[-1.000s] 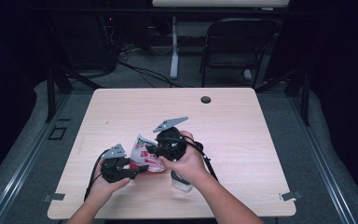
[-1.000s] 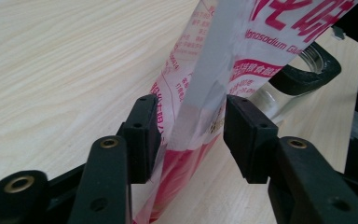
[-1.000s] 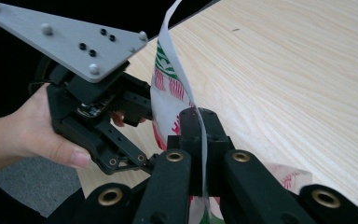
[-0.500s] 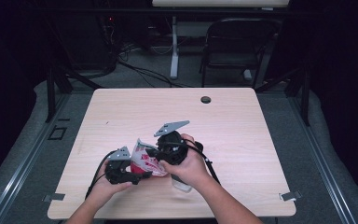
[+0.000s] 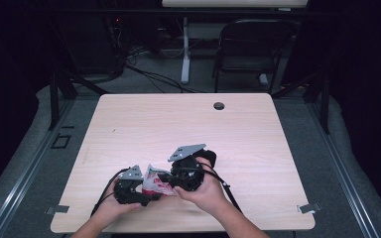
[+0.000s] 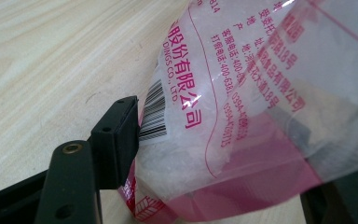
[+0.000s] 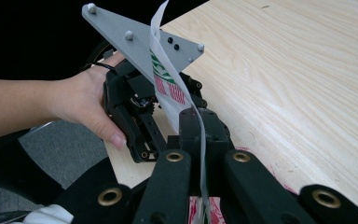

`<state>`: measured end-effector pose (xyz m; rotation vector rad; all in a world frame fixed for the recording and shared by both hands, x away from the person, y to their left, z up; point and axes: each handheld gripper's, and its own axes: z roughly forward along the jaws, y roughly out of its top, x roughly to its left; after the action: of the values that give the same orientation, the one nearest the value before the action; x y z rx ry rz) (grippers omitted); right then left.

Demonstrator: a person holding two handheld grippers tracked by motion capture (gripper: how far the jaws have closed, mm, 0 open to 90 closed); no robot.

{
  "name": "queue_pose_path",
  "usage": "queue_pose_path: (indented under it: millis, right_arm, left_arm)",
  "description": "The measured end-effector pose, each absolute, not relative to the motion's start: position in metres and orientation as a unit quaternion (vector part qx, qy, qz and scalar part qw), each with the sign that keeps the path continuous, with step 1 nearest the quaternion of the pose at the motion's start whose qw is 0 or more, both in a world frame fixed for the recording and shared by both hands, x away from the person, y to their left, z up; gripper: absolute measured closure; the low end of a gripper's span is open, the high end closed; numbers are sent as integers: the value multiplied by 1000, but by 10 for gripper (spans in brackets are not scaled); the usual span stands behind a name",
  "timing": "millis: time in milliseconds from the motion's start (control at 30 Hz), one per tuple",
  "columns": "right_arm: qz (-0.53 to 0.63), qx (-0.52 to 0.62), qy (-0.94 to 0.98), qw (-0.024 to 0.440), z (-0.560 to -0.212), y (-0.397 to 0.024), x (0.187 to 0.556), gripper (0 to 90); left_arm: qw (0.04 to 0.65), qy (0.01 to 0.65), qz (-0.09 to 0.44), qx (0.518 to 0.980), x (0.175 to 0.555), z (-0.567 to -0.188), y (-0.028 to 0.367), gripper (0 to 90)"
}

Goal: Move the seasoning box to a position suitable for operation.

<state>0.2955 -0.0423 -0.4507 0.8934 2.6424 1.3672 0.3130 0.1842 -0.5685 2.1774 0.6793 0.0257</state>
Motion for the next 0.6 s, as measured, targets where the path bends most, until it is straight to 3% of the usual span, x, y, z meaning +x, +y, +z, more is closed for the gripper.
queue_pose_path:
  millis: [333, 600]
  right_arm:
    - [448, 287, 846, 16, -453, -48, 292, 900]
    - [456, 289, 842, 13, -454, -51, 292, 900]
  left_arm:
    - [383, 260, 22, 886, 313, -581, 168, 347]
    - [394, 256, 28, 882, 314, -584, 168, 349]
